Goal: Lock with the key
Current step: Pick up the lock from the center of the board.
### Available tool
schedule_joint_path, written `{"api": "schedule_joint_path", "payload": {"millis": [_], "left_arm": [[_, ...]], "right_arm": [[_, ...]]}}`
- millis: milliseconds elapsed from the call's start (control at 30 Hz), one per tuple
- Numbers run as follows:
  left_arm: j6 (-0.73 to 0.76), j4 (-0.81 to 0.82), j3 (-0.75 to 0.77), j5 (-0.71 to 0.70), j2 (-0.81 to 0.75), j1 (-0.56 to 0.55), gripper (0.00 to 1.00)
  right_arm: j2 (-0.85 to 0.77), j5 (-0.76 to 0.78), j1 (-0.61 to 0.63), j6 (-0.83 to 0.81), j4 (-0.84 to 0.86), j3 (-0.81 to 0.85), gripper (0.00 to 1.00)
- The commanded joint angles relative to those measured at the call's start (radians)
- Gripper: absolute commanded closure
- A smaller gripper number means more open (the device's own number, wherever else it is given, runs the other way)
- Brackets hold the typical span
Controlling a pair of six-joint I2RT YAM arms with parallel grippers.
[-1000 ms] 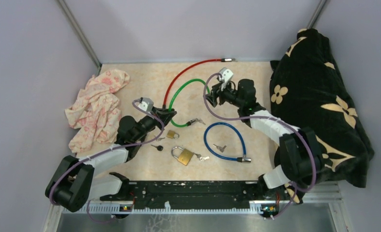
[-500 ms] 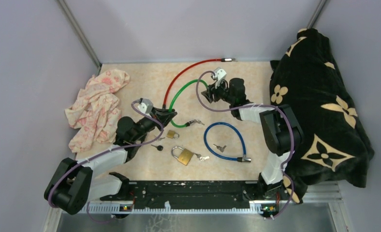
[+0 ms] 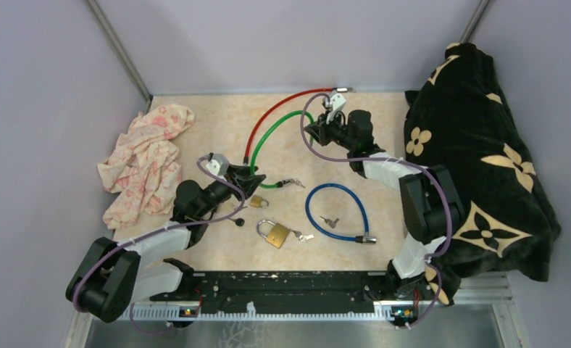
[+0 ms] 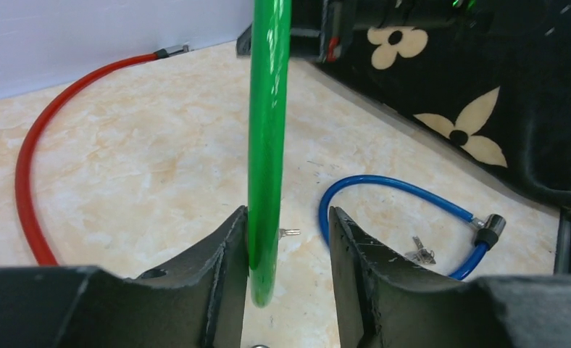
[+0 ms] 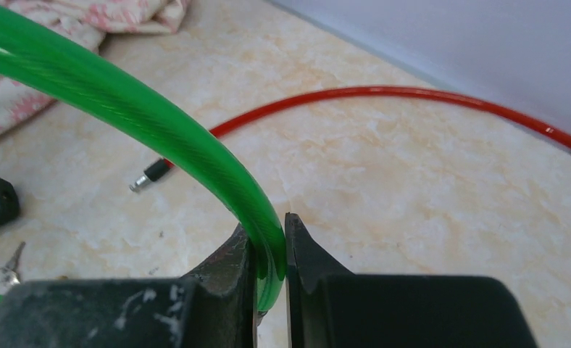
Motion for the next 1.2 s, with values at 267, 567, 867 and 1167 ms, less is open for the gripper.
{"api": "schedule_joint_path", "payload": {"millis": [267, 567, 867, 1167], "left_arm": [[0.083, 0.039, -0.058, -0.119, 0.028, -0.013, 0.46], [0.099, 0.016, -0.068, -0.182, -0.005, -0.014, 0.56], [0.094, 0.006, -0.094, -0.141, -0.008, -0.013, 0.45], [0.113, 0.034, -0.088, -0.193, -0.017, -0.012, 0.31]], "right_arm": [[-0.34, 0.078, 0.116, -0.014, -0.05, 0.045, 1.0], [-0.405, 0.093, 0.169, -0.025, -0.108, 0.09, 1.0], [-0.445, 0.1, 0.201, -0.025, -0.123, 0.128, 1.0], [-0.468, 0.093, 0.234, -0.028, -0.135, 0.15, 1.0]]}}
